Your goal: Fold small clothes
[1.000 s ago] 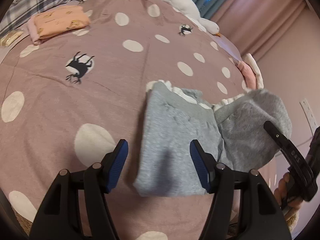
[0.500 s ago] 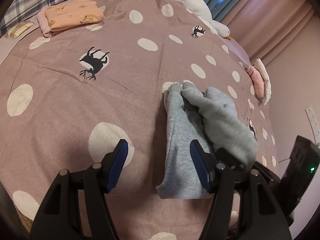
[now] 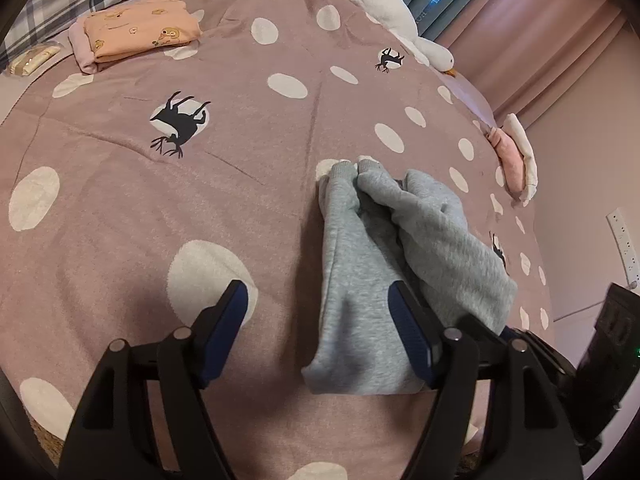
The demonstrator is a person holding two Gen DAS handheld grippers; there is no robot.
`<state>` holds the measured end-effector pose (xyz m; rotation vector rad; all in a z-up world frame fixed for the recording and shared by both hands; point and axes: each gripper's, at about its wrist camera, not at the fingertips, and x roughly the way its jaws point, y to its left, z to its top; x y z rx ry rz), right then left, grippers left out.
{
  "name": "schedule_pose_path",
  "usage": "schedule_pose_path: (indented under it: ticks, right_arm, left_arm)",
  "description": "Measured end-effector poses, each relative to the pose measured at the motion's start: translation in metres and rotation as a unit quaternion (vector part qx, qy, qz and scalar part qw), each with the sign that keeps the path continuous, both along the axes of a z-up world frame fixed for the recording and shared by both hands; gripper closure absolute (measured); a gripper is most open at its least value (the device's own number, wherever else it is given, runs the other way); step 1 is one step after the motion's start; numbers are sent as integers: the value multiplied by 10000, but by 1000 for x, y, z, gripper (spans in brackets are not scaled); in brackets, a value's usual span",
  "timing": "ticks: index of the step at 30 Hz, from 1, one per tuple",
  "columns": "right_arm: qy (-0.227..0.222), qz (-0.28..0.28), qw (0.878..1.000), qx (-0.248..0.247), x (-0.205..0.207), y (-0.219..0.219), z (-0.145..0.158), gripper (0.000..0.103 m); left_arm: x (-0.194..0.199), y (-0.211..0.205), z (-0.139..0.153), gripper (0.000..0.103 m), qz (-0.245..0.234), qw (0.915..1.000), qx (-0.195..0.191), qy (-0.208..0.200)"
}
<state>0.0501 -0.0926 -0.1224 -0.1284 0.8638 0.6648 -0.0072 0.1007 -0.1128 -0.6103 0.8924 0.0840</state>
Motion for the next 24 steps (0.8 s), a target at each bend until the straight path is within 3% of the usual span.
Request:
schedule_pose_path:
  ticks: [3, 6, 9, 15, 21, 24]
  right_arm:
    - [92, -98, 9995, 294, -1, -18, 12, 56]
    - [-71, -332, 9982, 501, -3, -38, 24, 53]
    - [-243, -518, 9963, 636, 2, -54, 29, 41]
    - [4, -1288, 9912, 317, 25, -68, 2, 41]
    - [512, -1114, 9924, 141, 27, -54, -32, 41]
    - [681, -1006, 9921, 310, 26, -52, -39, 41]
  left_arm:
    - [2, -2, 0, 29, -24, 10000, -67, 12]
    - [4, -5, 1, 27, -95, 9999, -128, -29]
    - [4, -9, 3, 25, -173, 9996, -216, -103]
    - [8, -26, 6, 23, -564, 9973, -410, -219]
    - [19, -37, 3, 20, -719, 9966, -351, -185]
    - [23, -41, 3, 20, -854, 9952, -433, -193]
